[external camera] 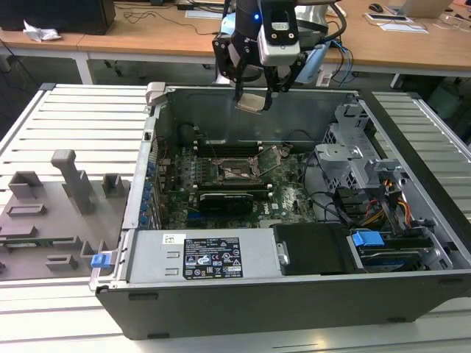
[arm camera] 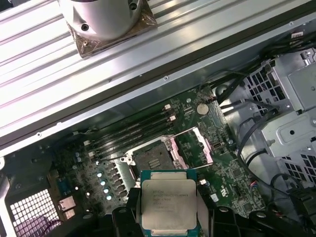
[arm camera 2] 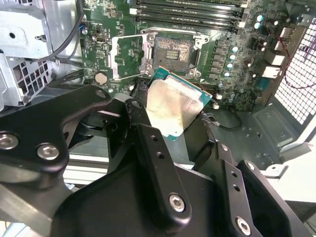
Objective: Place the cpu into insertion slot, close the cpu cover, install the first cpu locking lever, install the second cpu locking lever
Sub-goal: 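Place the cpu into insertion slot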
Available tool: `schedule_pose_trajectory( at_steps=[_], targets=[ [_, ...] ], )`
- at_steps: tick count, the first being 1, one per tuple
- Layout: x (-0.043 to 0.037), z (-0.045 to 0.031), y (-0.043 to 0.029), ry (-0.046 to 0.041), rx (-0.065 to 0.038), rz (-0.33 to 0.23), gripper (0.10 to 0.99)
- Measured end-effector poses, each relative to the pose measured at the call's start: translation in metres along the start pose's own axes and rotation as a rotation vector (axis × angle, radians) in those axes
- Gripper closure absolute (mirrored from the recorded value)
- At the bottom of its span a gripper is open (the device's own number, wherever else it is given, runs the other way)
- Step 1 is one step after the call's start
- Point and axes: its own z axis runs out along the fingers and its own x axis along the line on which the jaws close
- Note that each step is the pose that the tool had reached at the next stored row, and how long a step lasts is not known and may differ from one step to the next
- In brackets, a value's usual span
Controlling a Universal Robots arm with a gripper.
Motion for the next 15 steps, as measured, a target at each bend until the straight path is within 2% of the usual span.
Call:
schedule_pose_trajectory(
  at_steps=[15],
  targets=[
    [0.0000,0.0003,0.0000,-0.0080,-0.002,0.090,0.545]
  ],
)
